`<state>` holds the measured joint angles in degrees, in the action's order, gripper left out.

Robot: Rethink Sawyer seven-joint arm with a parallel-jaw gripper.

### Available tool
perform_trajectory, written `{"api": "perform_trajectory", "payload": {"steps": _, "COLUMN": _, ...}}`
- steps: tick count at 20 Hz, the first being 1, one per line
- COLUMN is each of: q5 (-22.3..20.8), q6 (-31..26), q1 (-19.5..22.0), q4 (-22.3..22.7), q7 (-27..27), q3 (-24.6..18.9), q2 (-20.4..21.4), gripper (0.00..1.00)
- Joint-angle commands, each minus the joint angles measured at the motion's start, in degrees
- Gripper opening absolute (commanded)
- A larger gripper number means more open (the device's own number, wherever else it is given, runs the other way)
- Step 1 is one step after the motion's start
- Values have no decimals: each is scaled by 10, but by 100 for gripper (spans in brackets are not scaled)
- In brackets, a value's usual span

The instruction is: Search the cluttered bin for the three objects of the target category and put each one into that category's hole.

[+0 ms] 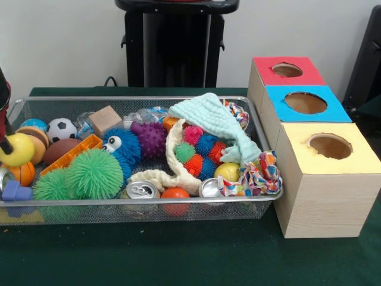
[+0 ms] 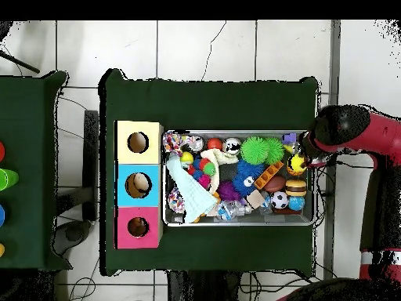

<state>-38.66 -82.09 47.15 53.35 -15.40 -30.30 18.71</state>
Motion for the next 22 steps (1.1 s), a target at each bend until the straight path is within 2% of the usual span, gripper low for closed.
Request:
{"api": "perform_trajectory", "payload": {"steps": 1, "q5": -27, "q6": 12, "q1": -7, "q4": -27, "q7": 81, "q3": 42, "q2": 7, "gripper": 0}}
{"api": "perform_trajectory", "payload": {"steps": 7, "q5": -26, "q6": 10, "q1": -21, "q4": -27, "q7": 87, "q3": 54, "q2": 11, "gripper": 0}}
{"api": "perform_trajectory", "payload": {"steps": 16, "q5": -18, "q6": 44, "q1": -44, "q4": 25, "q7": 122, "q3": 92, "q2": 35, "gripper": 0}}
{"api": "perform_trajectory", "payload": {"steps": 19, "q5": -8, "q6": 44, "q1": -67, "q4": 42, "q7": 160, "q3": 105, "q2": 53, "gripper": 0}}
{"api": "perform_trajectory", "payload": {"steps": 22, "q5": 7, "q6": 10, "q1": -99, "q4": 27, "q7": 189, "q3": 113, "q2": 61, "gripper": 0}}
